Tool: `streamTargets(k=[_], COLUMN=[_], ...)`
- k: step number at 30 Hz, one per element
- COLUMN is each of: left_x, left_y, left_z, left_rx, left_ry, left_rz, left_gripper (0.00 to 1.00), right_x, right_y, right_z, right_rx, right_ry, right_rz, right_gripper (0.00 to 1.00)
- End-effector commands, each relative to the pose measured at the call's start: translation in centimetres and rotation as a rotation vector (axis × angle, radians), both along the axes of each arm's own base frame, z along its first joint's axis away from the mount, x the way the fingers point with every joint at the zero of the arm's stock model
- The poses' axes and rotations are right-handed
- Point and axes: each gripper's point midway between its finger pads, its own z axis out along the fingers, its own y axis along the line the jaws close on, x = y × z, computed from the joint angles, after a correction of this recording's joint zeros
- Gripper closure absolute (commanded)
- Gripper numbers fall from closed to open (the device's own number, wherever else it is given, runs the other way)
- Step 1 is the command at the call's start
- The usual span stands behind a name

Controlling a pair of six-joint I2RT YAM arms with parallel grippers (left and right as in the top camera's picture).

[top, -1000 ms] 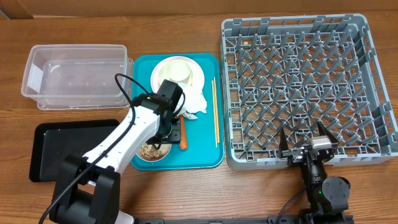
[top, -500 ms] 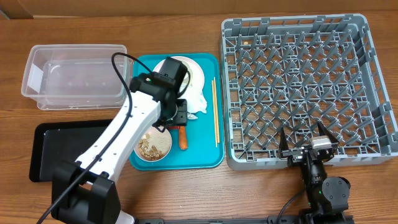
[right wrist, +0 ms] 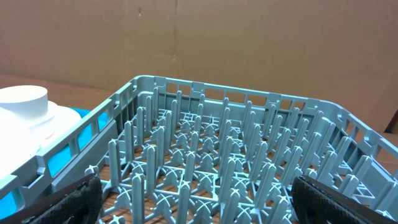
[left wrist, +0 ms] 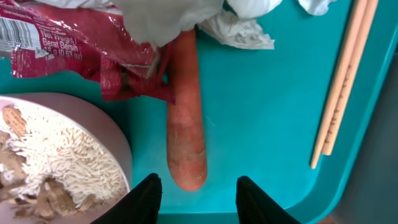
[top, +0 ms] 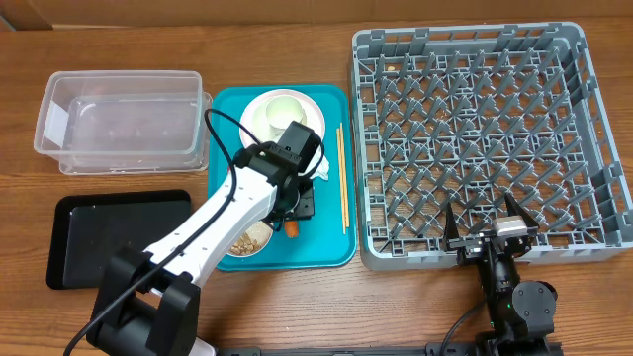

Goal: Sort waste into correct bins and load items into the dishwasher
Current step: 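Grasp the orange carrot with the left gripper and lift it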

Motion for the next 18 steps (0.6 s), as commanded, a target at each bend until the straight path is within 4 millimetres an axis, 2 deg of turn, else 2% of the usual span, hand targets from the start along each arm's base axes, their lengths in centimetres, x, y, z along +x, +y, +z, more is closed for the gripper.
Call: streamTargets(k=[1, 9, 18], left_x=[-0.2, 0.2, 0.6], left_y=[0.5, 0.9, 1.7], left_z=[-1.0, -2.2, -2.4], left_rx=[0.018, 0.017, 0.039], left_ry=[0.005, -0.027, -0.041], left_rz=[0.035, 0.050, 0.060], left_gripper=[0.58, 0.55, 0.51], right_x=[0.0, 0.0, 0.0], right_y=[0.0, 0.0, 0.0], right_z=[-0.1, -0.1, -0.1], right_rx=[0.001, 0.001, 0.001], right_ry=[-0.007, -0.007, -0.007], right_rz=[0.003, 0.003, 0.003], right_gripper=[0.00, 0.00, 0.00])
